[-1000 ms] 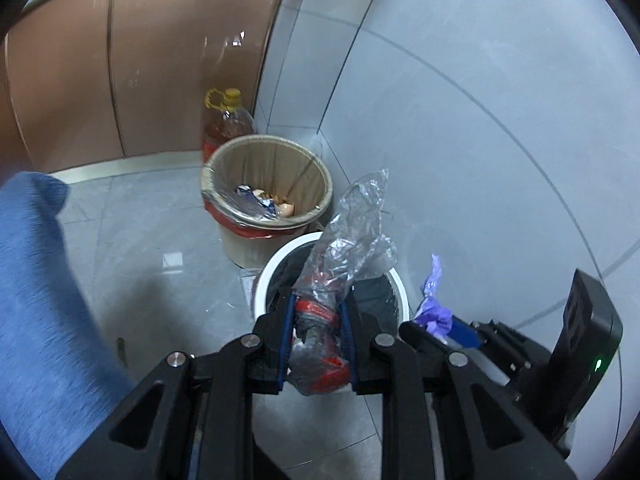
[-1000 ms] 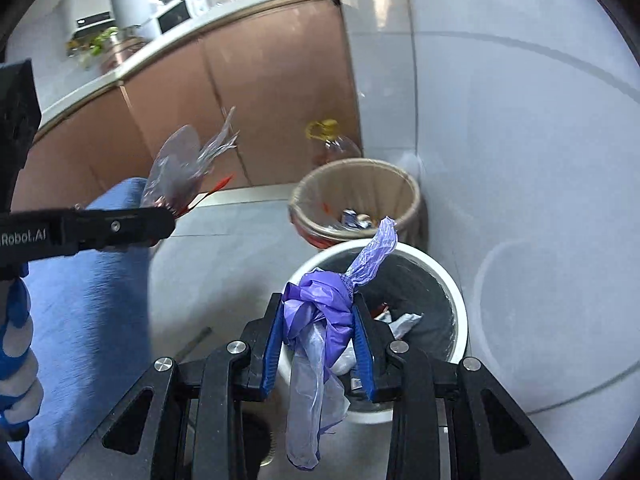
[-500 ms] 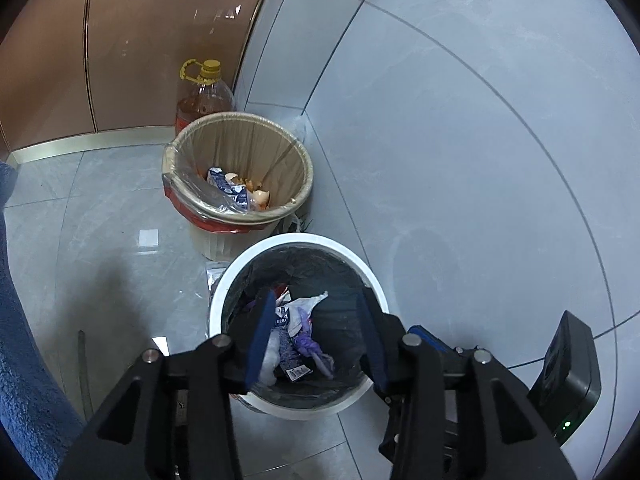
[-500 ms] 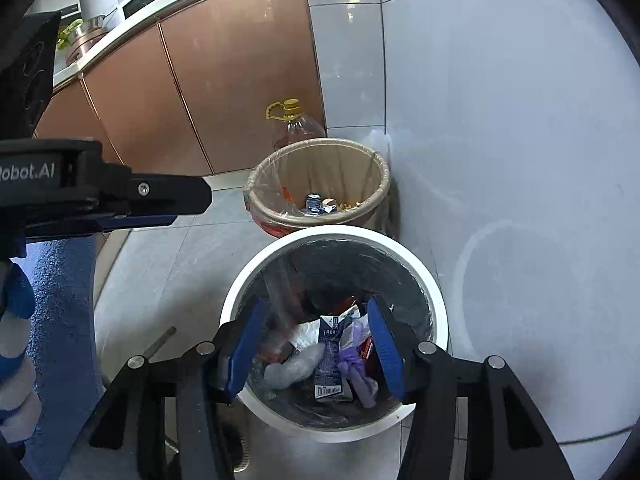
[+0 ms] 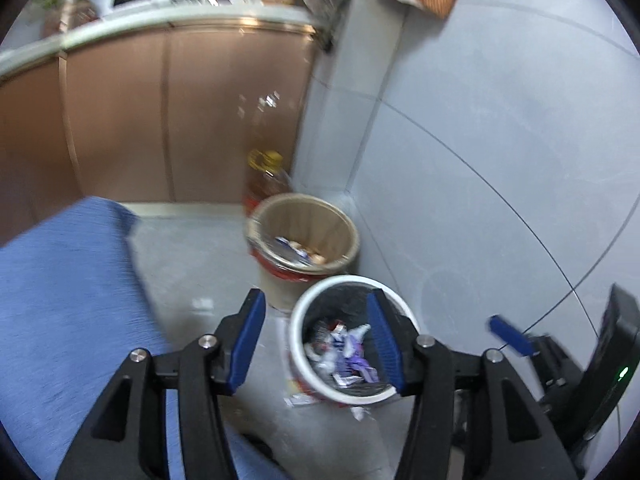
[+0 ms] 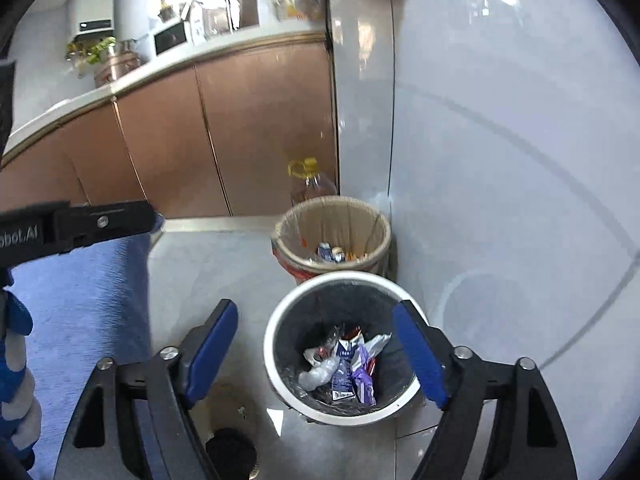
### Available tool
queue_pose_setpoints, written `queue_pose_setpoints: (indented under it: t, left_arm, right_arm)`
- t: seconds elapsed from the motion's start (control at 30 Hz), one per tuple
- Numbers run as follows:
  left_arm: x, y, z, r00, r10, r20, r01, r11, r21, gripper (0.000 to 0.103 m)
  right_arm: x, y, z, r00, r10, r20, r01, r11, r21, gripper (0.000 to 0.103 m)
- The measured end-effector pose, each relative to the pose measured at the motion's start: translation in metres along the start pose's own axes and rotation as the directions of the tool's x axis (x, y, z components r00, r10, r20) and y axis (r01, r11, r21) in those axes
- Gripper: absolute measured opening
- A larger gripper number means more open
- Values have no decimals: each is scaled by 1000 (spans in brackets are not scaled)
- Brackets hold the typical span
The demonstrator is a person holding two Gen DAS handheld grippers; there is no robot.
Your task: Collect trash
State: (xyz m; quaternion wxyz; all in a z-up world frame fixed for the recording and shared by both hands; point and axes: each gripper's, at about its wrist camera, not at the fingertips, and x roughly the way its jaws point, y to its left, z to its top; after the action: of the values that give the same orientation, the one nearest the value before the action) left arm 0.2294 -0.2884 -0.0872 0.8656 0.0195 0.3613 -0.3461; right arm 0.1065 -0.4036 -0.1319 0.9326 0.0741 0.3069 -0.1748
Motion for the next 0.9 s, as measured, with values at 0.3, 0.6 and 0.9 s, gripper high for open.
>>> queue_pose_setpoints:
  t: [0.3,0.6,0.9]
  left_arm:
    - [-122,42,-32,948,271,167,-263,962,-71,57]
    - [-224,66,-64,843,456,285,-420,889,-180,71]
    - [-289,57,-92,764,547,343,-504,837,-212,73]
  right_arm:
    - [-84,58,8,988,40,151,-28,996,-84,103]
    - [-157,104,3,954,109,280,-66,985,-158,103]
    - [-217,122,-8,912,146,383,-71,976,-203,103]
